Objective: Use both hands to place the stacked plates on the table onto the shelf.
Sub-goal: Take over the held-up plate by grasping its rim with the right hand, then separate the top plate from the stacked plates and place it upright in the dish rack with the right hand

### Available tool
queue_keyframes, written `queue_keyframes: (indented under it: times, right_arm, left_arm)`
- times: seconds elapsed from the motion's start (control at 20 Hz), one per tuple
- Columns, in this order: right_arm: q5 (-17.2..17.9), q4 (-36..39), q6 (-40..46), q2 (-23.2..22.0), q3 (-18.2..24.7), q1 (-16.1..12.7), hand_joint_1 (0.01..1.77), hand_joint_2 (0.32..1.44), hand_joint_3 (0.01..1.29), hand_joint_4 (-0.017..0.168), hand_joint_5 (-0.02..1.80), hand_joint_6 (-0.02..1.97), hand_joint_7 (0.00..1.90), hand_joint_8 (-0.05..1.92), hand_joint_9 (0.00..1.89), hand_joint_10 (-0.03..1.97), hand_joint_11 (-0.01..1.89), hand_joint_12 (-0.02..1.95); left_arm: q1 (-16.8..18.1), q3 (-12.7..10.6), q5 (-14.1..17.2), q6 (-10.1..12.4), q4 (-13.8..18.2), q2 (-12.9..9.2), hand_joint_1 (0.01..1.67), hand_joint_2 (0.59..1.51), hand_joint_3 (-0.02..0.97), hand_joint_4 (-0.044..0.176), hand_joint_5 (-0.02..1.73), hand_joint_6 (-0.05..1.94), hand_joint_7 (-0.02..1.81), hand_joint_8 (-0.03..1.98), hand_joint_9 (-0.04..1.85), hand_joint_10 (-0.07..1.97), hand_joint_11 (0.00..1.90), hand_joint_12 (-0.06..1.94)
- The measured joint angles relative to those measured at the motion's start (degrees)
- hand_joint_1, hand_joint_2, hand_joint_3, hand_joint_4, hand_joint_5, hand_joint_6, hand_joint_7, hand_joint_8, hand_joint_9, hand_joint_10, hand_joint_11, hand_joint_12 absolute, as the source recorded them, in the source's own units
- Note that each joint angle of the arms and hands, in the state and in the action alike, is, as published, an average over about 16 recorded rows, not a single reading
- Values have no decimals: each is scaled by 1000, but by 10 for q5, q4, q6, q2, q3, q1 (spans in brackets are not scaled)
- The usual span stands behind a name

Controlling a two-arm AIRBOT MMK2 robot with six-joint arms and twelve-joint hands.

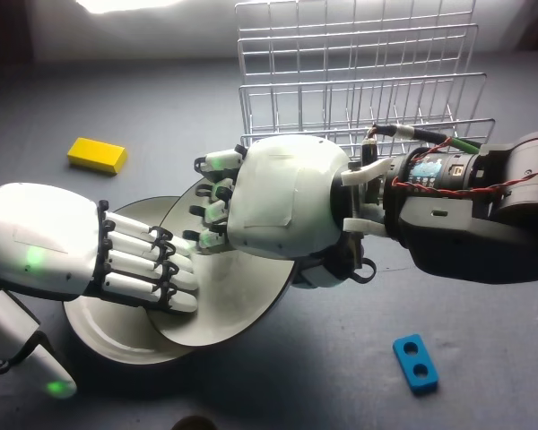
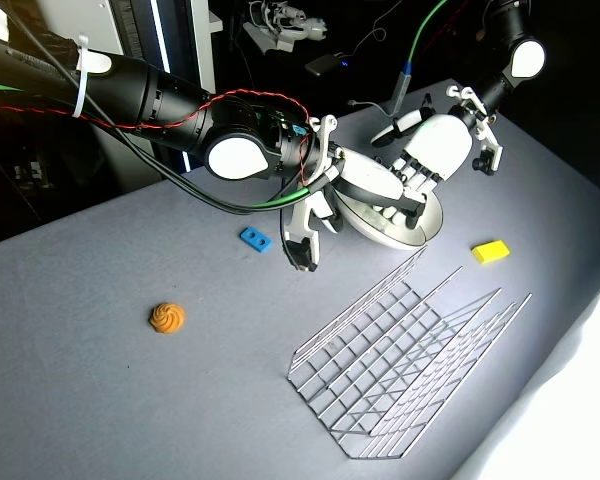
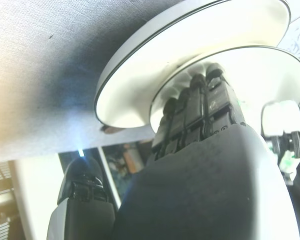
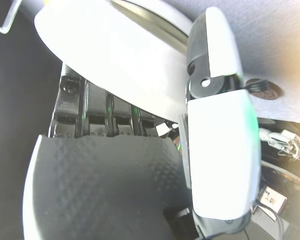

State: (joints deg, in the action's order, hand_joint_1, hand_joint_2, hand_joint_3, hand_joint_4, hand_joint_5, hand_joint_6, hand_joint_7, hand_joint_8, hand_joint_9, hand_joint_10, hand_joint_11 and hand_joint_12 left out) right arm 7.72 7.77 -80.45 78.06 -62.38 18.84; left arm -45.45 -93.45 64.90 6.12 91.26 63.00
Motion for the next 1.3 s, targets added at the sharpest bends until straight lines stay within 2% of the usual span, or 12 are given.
queue_keyframes:
  times: [0.3, 0.65, 0.95, 1.3]
  right_arm:
    - [11, -1, -1, -2, 1, 0, 1111, 1009, 20, 3, 627, 186, 690, 90, 738, 82, 393, 1152]
    - [24, -3, -2, -5, 7, -7, 1114, 984, 18, 1, 817, 406, 907, 317, 1064, 52, 713, 1023]
    - [23, -7, -1, -10, 22, -22, 1130, 962, 16, 1, 902, 546, 988, 552, 1199, 26, 828, 965]
    - [10, -28, 0, -22, 47, -53, 1163, 959, 15, 1, 980, 632, 1062, 681, 1249, 15, 841, 944]
  left_arm:
    - [0, -1, 0, 1, -3, 0, 15, 1144, 14, -3, 5, -18, -14, -14, 17, 9, 14, 0]
    - [8, -6, 0, 3, -14, -5, 15, 1147, 14, -2, -3, -13, -4, -10, 19, 10, 14, 0]
    - [30, -9, -4, 8, -28, -23, 14, 1150, 14, -1, 2, -1, 8, -8, 18, 11, 14, 1]
    - [58, -9, -8, 18, -34, -65, 14, 1148, 15, 3, 11, 15, 17, -6, 14, 12, 13, 1]
